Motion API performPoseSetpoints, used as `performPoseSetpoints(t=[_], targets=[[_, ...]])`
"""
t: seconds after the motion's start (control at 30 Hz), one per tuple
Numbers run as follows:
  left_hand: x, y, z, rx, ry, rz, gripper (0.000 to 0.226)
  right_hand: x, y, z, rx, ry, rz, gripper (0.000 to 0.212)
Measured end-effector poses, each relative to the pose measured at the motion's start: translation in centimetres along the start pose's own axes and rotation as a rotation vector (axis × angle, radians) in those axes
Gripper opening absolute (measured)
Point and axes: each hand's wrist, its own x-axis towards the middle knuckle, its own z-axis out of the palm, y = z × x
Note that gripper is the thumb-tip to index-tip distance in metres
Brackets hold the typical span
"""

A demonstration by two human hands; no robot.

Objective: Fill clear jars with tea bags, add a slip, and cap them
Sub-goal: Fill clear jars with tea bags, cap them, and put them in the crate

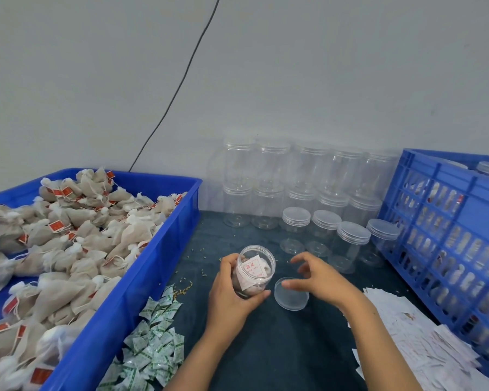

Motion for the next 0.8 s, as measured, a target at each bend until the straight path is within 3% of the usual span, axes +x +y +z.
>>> performPoseSetpoints(t=[0.17,0.37,0.57,0.8], targets=[[0.1,-0.1,0.0,0.015,0.006,-0.005,0.069,0.5,0.9,0.9,-0.165,-0.138,-0.020,0.091],[0.0,-0.2,0.0,0.014,0.013,-0.005,0.068,0.7,0.2,0.7,-0.179,-0.115,-0.098,0.080],[0.1,-0.4,0.1,0.029,0.033,0.023,0.068,-0.3,-1.7,-2.0,-0.138,0.006,-0.282,0.085],[-0.1,-0.2,0.1,0.033,0.039,0.068,0.069,-1.3,-3.3,-2.3,-0.192,-0.054,-0.347,0.090]])
